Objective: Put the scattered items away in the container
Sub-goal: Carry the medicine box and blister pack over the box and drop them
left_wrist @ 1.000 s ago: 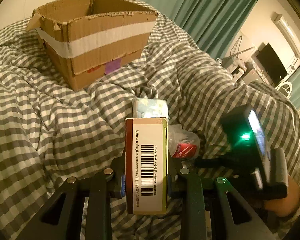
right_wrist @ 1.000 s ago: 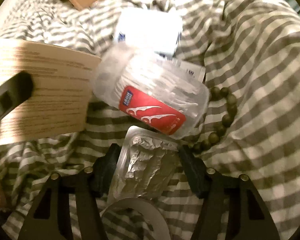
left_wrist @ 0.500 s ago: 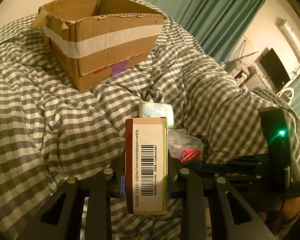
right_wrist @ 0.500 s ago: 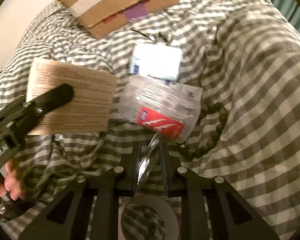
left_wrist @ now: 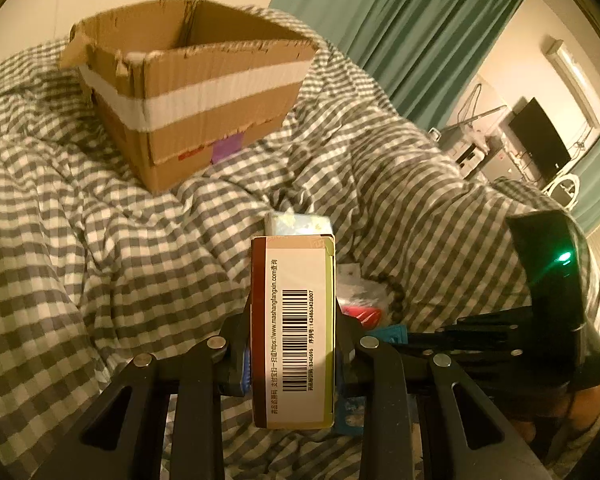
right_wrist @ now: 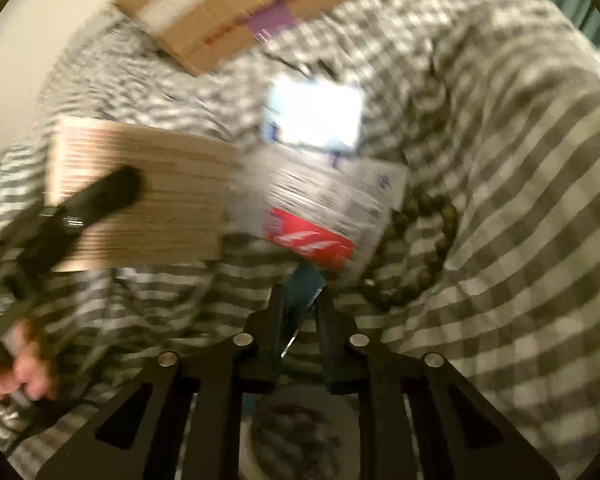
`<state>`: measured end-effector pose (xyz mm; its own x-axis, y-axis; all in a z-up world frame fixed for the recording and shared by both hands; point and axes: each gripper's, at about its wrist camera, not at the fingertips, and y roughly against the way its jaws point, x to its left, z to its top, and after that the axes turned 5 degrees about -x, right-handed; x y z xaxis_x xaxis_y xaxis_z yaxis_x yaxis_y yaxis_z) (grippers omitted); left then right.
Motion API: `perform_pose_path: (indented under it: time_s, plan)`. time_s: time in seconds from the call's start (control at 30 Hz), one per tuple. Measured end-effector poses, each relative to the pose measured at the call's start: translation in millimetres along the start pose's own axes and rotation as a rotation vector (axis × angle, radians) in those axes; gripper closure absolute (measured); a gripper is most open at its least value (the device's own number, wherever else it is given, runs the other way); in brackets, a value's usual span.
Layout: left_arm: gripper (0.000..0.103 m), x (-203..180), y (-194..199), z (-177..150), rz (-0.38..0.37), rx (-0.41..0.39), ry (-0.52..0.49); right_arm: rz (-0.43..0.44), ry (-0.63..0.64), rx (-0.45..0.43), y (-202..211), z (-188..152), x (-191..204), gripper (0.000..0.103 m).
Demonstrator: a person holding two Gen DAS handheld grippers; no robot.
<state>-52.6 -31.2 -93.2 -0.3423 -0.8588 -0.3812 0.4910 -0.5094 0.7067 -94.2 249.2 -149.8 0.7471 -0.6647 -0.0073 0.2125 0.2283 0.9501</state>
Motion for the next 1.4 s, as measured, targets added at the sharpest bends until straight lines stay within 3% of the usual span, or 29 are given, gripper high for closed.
perform_pose_path:
  time_s: [0.3, 0.6, 0.73, 0.87, 1.03, 1.1, 1.13, 1.17, 1.2, 1.27, 1.4]
  plan:
    - [0.074, 9, 30, 43, -0.002, -0.102, 0.047, 0.103, 0.032, -0.233, 79, 29, 2, 0.096]
    - [0.074, 16, 69, 144, 0.004, -0.319, 0.037, 0.194, 0.168, -0.429, 146, 121, 25, 0.096]
    - [0.074, 31, 67, 194, 0.021, -0.406, 0.023, 0.196, 0.236, -0.536, 173, 174, 43, 0.096]
    - [0.074, 59, 34, 220, 0.079, -0.404, 0.031, 0.209, 0.272, -0.564, 165, 227, 55, 0.096]
    - [0.074, 100, -11, 219, 0.100, -0.390, 0.074, 0.223, 0.291, -0.507, 112, 276, 60, 0.095]
    - [0.072, 112, -26, 220, 0.129, -0.360, 0.094, 0.246, 0.296, -0.490, 91, 287, 58, 0.090]
    - [0.069, 116, -32, 221, 0.141, -0.333, 0.098, 0.252, 0.297, -0.480, 82, 292, 57, 0.079]
    - [0.058, 119, -34, 220, 0.150, -0.324, 0.099, 0.250, 0.291, -0.477, 76, 296, 55, 0.066]
    - [0.050, 118, -34, 219, 0.155, -0.327, 0.095, 0.247, 0.281, -0.480, 73, 297, 53, 0.063]
    - [0.018, 114, -27, 213, 0.169, -0.357, 0.082, 0.240, 0.270, -0.490, 76, 294, 49, 0.061]
    - [0.012, 99, -9, 197, 0.209, -0.413, 0.036, 0.226, 0.277, -0.526, 99, 271, 42, 0.056]
